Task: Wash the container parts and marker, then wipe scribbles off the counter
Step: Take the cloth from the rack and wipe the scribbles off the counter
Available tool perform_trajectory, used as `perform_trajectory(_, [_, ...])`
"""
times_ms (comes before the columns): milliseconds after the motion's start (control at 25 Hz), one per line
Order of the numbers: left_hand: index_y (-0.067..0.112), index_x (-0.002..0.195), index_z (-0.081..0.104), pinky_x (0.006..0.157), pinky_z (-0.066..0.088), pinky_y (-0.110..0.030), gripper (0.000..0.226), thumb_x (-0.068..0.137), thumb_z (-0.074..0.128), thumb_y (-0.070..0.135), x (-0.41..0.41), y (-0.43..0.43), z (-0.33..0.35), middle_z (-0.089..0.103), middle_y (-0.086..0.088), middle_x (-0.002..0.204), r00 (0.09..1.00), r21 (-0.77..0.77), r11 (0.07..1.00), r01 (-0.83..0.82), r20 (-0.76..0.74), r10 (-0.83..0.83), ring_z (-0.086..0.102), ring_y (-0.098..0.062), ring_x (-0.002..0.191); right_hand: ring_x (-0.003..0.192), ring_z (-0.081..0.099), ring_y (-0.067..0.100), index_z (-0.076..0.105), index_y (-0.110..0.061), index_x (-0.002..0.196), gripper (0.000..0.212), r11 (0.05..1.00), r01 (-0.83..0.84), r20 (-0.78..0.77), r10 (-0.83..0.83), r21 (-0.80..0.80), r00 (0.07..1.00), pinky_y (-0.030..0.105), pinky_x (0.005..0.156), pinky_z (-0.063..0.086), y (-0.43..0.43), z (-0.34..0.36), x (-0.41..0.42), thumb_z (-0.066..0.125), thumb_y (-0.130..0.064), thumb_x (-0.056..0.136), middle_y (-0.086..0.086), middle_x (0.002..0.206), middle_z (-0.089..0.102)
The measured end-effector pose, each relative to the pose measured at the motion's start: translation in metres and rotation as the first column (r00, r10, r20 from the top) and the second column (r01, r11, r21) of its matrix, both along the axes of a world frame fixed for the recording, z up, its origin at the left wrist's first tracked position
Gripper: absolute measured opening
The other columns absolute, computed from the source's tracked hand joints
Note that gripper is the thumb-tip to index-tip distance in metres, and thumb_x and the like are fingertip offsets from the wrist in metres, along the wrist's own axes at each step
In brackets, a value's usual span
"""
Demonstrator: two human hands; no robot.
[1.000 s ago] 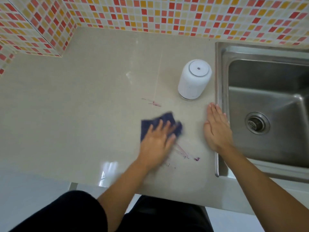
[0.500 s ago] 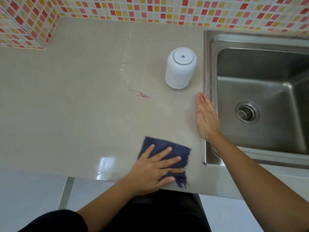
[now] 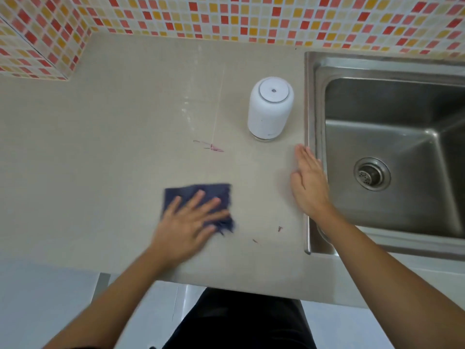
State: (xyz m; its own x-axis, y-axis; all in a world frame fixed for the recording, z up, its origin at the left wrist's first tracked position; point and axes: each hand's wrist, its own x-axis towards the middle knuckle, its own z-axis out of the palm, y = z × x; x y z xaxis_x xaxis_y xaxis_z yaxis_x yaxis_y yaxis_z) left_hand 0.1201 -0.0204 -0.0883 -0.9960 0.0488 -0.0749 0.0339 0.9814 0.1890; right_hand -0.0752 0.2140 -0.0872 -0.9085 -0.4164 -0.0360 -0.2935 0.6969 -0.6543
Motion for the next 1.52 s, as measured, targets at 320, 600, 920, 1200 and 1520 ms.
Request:
perform_trajectory(320, [0.029,0.145,0.028,0.116,0.004,-0.044,0.052,0.097,0.02,0.047,-0.142,-0.037,0.004,0.025,0.007,0.155,0.915,0.154,0.902,-0.403,0.062,0.398,0.009,-0.014,0.146,0.129,0.042,0.01,0.019,-0.024,0.144,0.114,0.925,0.059,0.272,0.049,-0.376,0.961,0.036,0.108,0.036,-0.057,0.017,-0.068,0.089,-0.034,0.055,-0.006,0.143,0.04])
perform_trajectory(600, [0.049,0.137,0.031,0.113,0.011,-0.049,0.05,0.093,0.011,0.059,-0.022,-0.074,-0.001,0.032,0.016,0.149,0.965,-0.012,0.966,-0.258,0.041,0.258,0.004,-0.003,0.144,0.107,0.056,0.009,0.043,-0.026,0.127,0.086,0.938,0.012,0.195,0.059,-0.347,0.979,0.031,0.093,0.048,-0.073,0.037,-0.104,0.089,-0.028,0.054,-0.012,0.114,0.057])
perform_trajectory(920, [0.036,0.141,0.034,0.114,0.013,-0.055,0.05,0.097,0.015,0.05,-0.196,-0.047,-0.003,0.032,0.012,0.152,0.959,0.031,0.959,-0.28,-0.028,0.281,0.02,-0.015,0.144,0.105,0.056,-0.002,0.047,-0.02,0.13,0.087,0.912,-0.007,0.074,0.041,-0.411,0.996,0.003,0.08,0.042,-0.064,0.081,-0.137,0.089,-0.031,0.054,-0.012,0.116,0.06])
perform_trajectory(1200, [0.035,0.146,0.018,0.113,0.011,-0.05,0.064,0.09,0.013,0.065,-0.066,-0.107,0.002,0.032,0.007,0.152,0.954,0.031,0.953,-0.301,-0.014,0.301,-0.004,0.003,0.143,0.102,0.055,0.0,0.047,-0.022,0.128,0.083,0.913,0.013,0.099,0.03,-0.407,0.995,-0.002,0.075,0.041,-0.054,0.084,-0.143,0.088,-0.025,0.056,-0.014,0.11,0.059])
perform_trajectory(1520, [0.044,0.144,0.018,0.115,0.002,-0.058,0.046,0.098,0.016,0.043,-0.291,-0.02,0.001,0.011,0.019,0.157,0.971,0.091,0.968,-0.235,0.066,0.23,0.001,-0.018,0.147,0.106,0.058,0.003,0.048,-0.026,0.124,0.086,0.899,0.048,0.091,-0.009,-0.436,0.996,0.021,0.087,0.048,-0.056,0.084,-0.154,0.088,-0.037,0.049,-0.012,0.115,0.062])
